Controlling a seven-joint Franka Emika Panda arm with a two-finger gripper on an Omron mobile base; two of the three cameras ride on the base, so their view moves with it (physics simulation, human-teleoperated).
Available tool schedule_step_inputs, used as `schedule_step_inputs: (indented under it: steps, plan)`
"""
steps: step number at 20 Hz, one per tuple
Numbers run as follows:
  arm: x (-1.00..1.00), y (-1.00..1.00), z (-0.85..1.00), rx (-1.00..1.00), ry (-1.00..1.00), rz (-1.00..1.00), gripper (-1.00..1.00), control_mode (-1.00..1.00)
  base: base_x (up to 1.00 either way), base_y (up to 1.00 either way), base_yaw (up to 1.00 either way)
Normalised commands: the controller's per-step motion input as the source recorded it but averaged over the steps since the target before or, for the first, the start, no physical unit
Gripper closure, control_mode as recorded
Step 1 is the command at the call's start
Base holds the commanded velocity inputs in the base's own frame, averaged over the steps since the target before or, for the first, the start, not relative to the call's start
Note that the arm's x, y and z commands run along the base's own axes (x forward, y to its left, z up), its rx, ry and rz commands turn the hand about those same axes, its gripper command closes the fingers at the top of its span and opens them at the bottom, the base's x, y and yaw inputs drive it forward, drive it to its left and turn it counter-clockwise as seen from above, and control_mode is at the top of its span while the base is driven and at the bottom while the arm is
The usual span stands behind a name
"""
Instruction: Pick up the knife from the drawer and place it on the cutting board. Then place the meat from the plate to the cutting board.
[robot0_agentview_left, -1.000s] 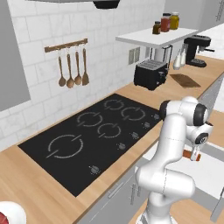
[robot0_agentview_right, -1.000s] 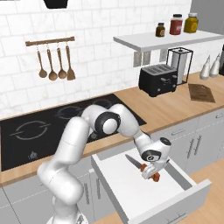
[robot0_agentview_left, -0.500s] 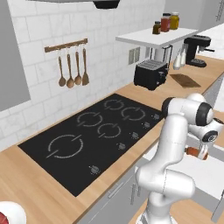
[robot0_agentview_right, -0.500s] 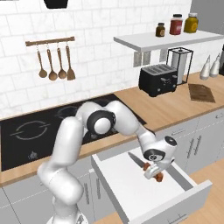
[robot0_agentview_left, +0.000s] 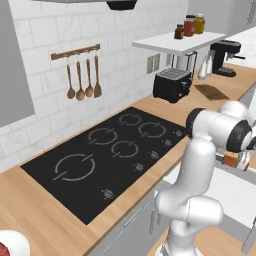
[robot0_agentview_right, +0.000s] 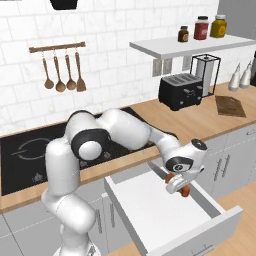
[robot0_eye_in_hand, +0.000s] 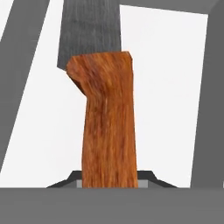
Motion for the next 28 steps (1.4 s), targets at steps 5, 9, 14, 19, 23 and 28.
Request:
schedule_step_inputs:
  steps: [5,9,14,19,23,28]
  plan:
    - [-0.20,0.40,1.00,-0.07,-0.10,-0.04,1.00,-1.00,0.00,0.00,0.00]
    - [-0.20,0.71,1.00,-0.05,-0.19,-0.07,1.00,-1.00,0.00,0.00,0.00]
    - [-0.18,1.00,0.82,-0.26,-0.29,-0.02,1.00,-1.00,0.00,0.00,0.00]
    - [-0.02,0.99,0.41,-0.25,-0.11,-0.15,1.00,-1.00,0.00,0.00,0.00]
    - [0.07,0.46,0.09,0.05,0.04,-0.58,1.00,-1.00,0.00,0.00,0.00]
    - [0.00,0.20,0.20,0.22,0.02,-0.69,1.00,-1.00,0.00,0.00,0.00]
